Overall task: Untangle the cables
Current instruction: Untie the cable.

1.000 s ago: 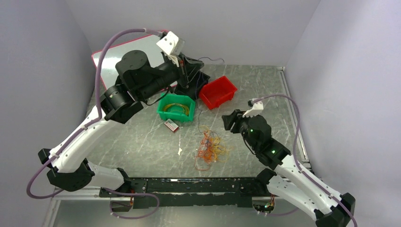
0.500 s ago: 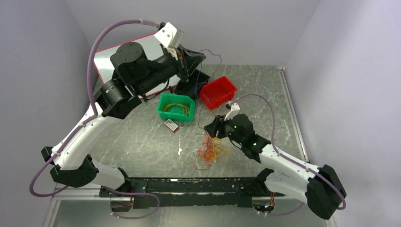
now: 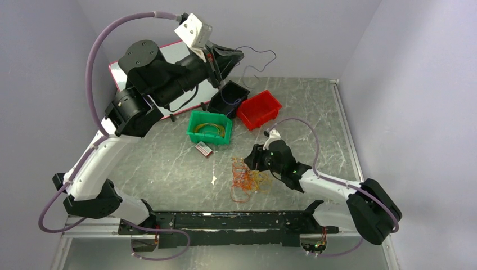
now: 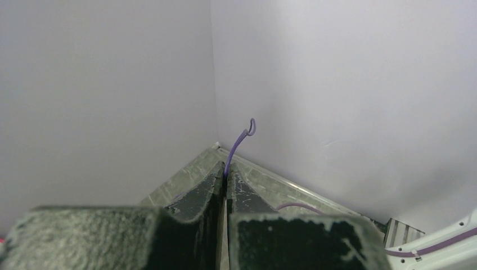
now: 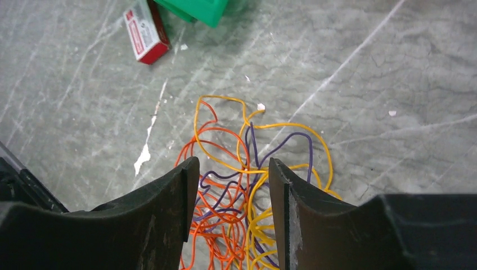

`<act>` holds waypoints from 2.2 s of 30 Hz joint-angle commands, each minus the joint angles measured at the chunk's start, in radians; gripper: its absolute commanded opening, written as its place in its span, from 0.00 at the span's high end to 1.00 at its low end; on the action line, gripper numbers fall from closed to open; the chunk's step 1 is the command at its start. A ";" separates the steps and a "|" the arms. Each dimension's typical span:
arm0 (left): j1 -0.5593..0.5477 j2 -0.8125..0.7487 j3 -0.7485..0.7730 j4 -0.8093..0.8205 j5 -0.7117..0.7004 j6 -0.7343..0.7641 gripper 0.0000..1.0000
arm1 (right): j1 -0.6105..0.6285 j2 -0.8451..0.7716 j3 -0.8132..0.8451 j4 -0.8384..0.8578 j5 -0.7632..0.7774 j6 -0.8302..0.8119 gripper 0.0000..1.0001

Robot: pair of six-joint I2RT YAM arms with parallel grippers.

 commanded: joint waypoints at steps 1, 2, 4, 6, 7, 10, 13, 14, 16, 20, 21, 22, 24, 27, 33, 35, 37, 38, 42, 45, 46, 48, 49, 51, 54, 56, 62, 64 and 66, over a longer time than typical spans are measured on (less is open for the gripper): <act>0.004 0.008 0.055 -0.003 0.001 0.032 0.93 | 0.004 -0.088 -0.019 0.073 0.026 -0.034 0.48; 0.003 0.006 0.055 0.001 -0.004 0.035 0.93 | 0.004 -0.115 -0.030 0.095 0.009 -0.051 0.47; 0.004 0.002 0.046 0.008 -0.011 0.038 0.93 | 0.004 -0.175 -0.053 0.151 -0.032 -0.079 0.47; 0.003 -0.002 0.035 0.012 -0.016 0.038 0.93 | 0.004 -0.235 -0.072 0.182 -0.042 -0.089 0.46; 0.003 -0.003 0.030 0.014 -0.019 0.038 0.93 | 0.003 -0.269 -0.079 0.194 -0.044 -0.093 0.46; 0.003 -0.007 0.018 0.011 -0.024 0.038 0.93 | 0.004 -0.367 -0.094 0.235 -0.062 -0.125 0.43; 0.003 -0.011 0.006 0.011 -0.030 0.040 0.93 | 0.004 -0.444 -0.079 0.254 -0.044 -0.194 0.40; 0.003 -0.012 0.002 0.012 -0.030 0.039 0.93 | 0.003 -0.466 -0.080 0.277 -0.028 -0.216 0.40; 0.003 -0.017 -0.006 0.014 -0.030 0.038 0.93 | 0.004 -0.508 -0.104 0.369 -0.006 -0.263 0.40; 0.004 -0.020 -0.020 0.014 -0.032 0.040 0.93 | 0.003 -0.538 -0.128 0.574 -0.055 -0.390 0.38; 0.003 -0.022 -0.022 0.012 -0.030 0.041 0.93 | 0.003 -0.531 -0.106 0.568 -0.102 -0.435 0.37; 0.003 -0.023 -0.025 0.012 -0.027 0.041 0.93 | 0.004 -0.517 -0.076 0.552 -0.138 -0.467 0.37; 0.003 -0.025 -0.030 0.010 -0.018 0.042 0.93 | 0.004 -0.483 -0.023 0.536 -0.206 -0.521 0.36; 0.003 -0.024 -0.032 0.005 -0.004 0.042 0.93 | 0.004 -0.426 0.033 0.571 -0.243 -0.560 0.36; 0.003 -0.019 -0.033 -0.004 0.005 0.041 0.93 | 0.004 -0.341 0.101 0.628 -0.296 -0.654 0.34; 0.004 -0.020 -0.037 -0.002 0.008 0.041 0.93 | 0.006 -0.318 0.119 0.640 -0.305 -0.687 0.34; 0.003 -0.019 -0.040 -0.001 0.009 0.040 0.93 | 0.005 -0.296 0.143 0.629 -0.311 -0.719 0.33; 0.003 -0.020 -0.042 0.000 0.010 0.040 0.93 | 0.005 -0.288 0.154 0.623 -0.313 -0.734 0.33; 0.003 -0.023 -0.051 0.007 0.009 0.040 0.93 | 0.005 -0.258 0.179 0.628 -0.301 -0.754 0.32; 0.003 -0.024 -0.055 0.010 0.008 0.040 0.93 | 0.004 -0.248 0.177 0.649 -0.285 -0.747 0.32; 0.003 -0.024 -0.056 0.010 0.009 0.039 0.93 | 0.006 -0.245 0.174 0.656 -0.277 -0.744 0.23; 0.003 -0.025 -0.059 0.009 0.011 0.038 0.93 | 0.005 -0.240 0.174 0.662 -0.261 -0.742 0.21; 0.003 -0.026 -0.061 0.011 0.013 0.038 0.93 | 0.005 -0.236 0.177 0.659 -0.254 -0.743 0.21; 0.003 -0.029 -0.065 0.013 0.015 0.037 0.93 | 0.005 -0.223 0.187 0.658 -0.241 -0.740 0.21; 0.004 -0.030 -0.068 0.016 0.018 0.037 0.93 | 0.005 -0.197 0.197 0.679 -0.203 -0.725 0.21; 0.003 -0.031 -0.071 0.018 0.020 0.037 0.93 | 0.004 -0.177 0.210 0.688 -0.181 -0.719 0.21; 0.003 -0.033 -0.070 0.016 0.021 0.036 0.93 | 0.004 -0.117 0.236 0.747 -0.183 -0.705 0.24; 0.003 -0.031 -0.068 0.015 0.024 0.034 0.93 | 0.004 -0.098 0.251 0.749 -0.199 -0.706 0.24; 0.003 -0.030 -0.067 0.015 0.026 0.034 0.93 | 0.005 -0.083 0.263 0.750 -0.208 -0.710 0.24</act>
